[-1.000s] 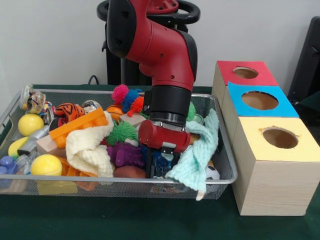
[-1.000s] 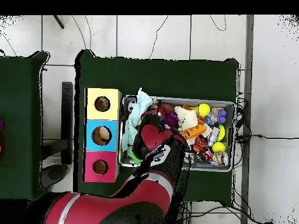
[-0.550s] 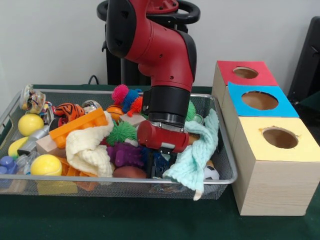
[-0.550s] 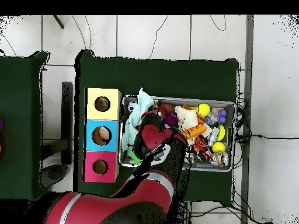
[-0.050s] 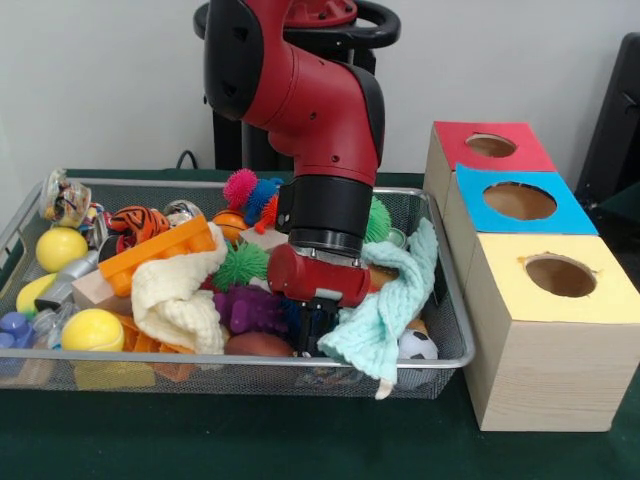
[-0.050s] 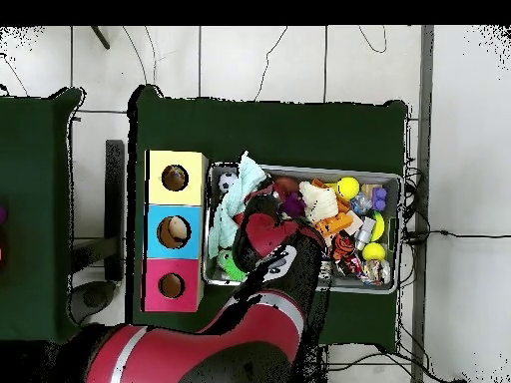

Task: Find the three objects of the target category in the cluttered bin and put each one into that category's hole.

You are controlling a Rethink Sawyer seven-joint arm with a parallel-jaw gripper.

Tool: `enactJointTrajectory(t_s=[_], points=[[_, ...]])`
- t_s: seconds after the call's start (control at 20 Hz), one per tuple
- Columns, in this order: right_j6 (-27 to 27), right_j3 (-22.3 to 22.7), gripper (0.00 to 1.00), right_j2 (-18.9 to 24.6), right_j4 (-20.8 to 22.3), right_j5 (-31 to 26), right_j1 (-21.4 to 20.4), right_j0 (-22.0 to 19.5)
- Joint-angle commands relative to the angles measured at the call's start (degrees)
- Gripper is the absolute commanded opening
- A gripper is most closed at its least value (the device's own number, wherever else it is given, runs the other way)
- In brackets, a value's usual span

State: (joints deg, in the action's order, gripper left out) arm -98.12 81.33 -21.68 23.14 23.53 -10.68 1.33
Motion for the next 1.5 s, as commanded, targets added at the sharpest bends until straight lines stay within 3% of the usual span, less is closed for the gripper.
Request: enactJointTrajectory(t_s=[0.05,0.35,0.7,0.85,1.5], points=[[-4.12,-3.86,0.00,6.61,2.16,-8.41,2.81,-1.81],[-6.72,-2.10,0.00,3.95,-2.16,-4.34,3.74,-0.80],[-11.99,8.24,0.00,11.47,6.04,-1.44,-6.43,-6.12],[-12.93,11.61,0.00,11.99,6.82,0.69,-8.85,-6.83],[-11.08,19.37,0.00,12.06,7.46,0.12,-15.49,-7.31]])
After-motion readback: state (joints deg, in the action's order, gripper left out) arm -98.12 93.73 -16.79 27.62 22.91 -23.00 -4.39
